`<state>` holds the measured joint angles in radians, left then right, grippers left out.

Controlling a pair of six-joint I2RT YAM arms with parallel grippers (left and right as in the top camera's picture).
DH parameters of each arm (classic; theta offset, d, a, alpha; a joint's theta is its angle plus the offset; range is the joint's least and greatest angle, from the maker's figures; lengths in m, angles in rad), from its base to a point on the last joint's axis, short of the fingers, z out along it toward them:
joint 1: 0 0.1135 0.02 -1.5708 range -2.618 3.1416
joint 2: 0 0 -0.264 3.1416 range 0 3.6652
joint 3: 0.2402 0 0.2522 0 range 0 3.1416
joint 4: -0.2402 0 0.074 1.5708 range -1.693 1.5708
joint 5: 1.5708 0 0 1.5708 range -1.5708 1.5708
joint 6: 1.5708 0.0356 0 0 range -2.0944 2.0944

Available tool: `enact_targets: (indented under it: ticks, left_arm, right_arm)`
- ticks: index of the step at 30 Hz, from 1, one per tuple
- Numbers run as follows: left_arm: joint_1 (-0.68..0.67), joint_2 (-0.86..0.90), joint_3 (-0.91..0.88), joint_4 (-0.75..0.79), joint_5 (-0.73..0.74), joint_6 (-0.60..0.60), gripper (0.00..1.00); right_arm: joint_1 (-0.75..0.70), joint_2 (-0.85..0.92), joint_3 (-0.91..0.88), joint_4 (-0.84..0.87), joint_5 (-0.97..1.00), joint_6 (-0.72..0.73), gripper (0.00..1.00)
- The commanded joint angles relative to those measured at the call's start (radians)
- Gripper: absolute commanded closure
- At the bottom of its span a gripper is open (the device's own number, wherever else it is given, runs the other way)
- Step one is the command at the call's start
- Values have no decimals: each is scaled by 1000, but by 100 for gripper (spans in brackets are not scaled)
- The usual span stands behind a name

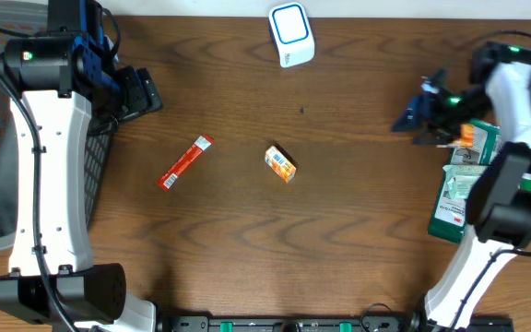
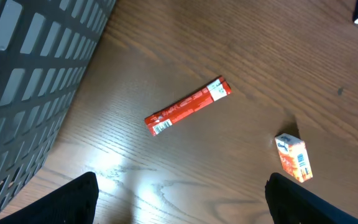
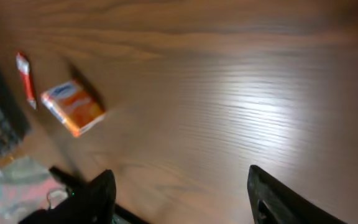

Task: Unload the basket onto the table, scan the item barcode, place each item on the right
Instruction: 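Move the right gripper to the second orange tissue pack and grasp it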

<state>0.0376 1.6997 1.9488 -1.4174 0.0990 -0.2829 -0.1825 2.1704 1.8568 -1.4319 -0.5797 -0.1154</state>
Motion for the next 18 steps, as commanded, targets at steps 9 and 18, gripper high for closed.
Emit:
enact_targets:
  ticks: [9, 18]
  left_arm:
    - [0, -7, -3, -5, -2, 13, 14]
    - [0, -7, -3, -5, -2, 13, 14]
  right_arm:
    - [483, 1, -2, 205, 60, -42, 32]
    - [782, 1, -2, 252, 510, 64, 34]
